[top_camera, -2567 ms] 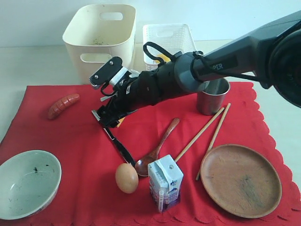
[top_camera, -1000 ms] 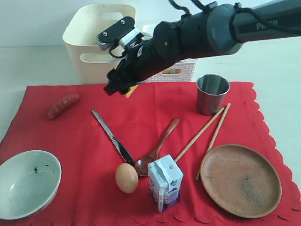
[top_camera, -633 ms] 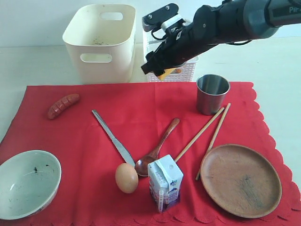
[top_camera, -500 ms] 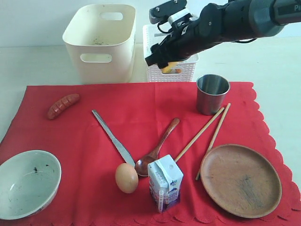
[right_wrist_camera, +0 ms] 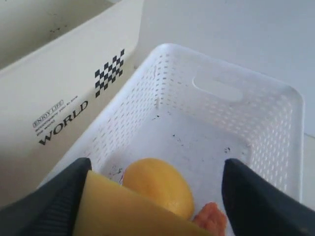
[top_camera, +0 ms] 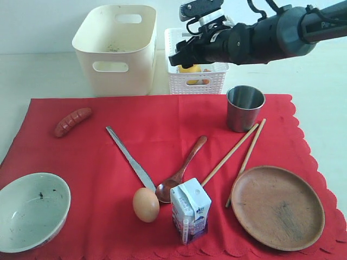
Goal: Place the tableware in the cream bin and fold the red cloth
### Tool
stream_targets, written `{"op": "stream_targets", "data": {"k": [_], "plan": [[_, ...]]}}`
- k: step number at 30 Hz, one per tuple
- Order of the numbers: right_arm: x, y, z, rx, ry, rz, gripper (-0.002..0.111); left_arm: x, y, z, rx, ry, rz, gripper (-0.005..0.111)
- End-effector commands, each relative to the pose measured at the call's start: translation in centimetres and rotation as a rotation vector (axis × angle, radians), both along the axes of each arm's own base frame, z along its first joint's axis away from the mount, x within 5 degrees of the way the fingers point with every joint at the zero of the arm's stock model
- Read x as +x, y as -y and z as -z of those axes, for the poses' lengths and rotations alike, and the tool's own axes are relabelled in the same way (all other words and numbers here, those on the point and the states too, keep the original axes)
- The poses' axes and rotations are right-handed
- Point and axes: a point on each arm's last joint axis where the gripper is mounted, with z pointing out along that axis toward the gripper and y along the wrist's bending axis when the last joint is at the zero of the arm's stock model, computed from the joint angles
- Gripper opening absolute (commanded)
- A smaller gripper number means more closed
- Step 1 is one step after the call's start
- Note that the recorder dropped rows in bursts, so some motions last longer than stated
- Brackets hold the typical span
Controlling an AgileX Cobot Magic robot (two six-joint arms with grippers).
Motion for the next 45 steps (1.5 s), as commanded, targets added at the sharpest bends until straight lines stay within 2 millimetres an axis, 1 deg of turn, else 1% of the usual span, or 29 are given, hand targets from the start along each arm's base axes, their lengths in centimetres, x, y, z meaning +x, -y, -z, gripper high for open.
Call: {"op": "stream_targets", "data": {"k": [1, 5, 7, 14, 21, 26, 29, 34, 38, 40, 43, 45], "plan": [[0.6, 0.2, 0.5, 0.016, 0.054, 0.023, 0.0, 0.0, 0.0, 0.0, -0.006, 0.009, -0.003, 0.0], [0.6, 0.2, 0.7, 0.018, 0.064, 0.026, 0.0, 0.0, 0.0, 0.0, -0.006, 0.009, -0.003, 0.0], [0.7, 0.2, 0.7, 0.022, 0.067, 0.029, 0.005, 0.0, 0.0, 0.0, -0.006, 0.009, -0.003, 0.0], [0.7, 0.1, 0.6, 0.024, 0.083, 0.028, 0.033, 0.0, 0.0, 0.0, -0.006, 0.009, -0.003, 0.0], [0.7, 0.1, 0.6, 0.019, 0.085, 0.025, 0.054, 0.0, 0.0, 0.0, -0.006, 0.009, -0.003, 0.0], [0.7, 0.1, 0.6, 0.017, 0.084, 0.023, 0.071, 0.0, 0.0, 0.0, -0.006, 0.009, -0.003, 0.0], [0.6, 0.1, 0.3, 0.018, 0.081, 0.021, 0.078, 0.0, 0.0, 0.0, -0.006, 0.009, -0.003, 0.0], [0.1, 0.1, -1.1, 0.007, 0.041, 0.003, 0.079, 0.0, 0.0, 0.0, -0.006, 0.009, -0.003, 0.0], [-0.9, 0.3, -2.5, -0.113, -0.018, -0.094, 0.079, 0.0, 0.0, 0.0, -0.006, 0.009, -0.003, 0.0], [-1.5, 0.3, -3.4, -0.14, -0.055, -0.125, 0.078, 0.0, 0.0, 0.0, -0.006, 0.009, -0.003, 0.0], [-2.3, 0.5, -5.3, -0.141, -0.078, -0.142, 0.071, 0.0, 0.0, 0.0, -0.006, 0.009, -0.003, 0.0], [-2.9, 0.7, -6.7, -0.12, -0.088, -0.137, 0.059, 0.0, 0.0, 0.0, -0.006, 0.009, -0.003, 0.0]]}}
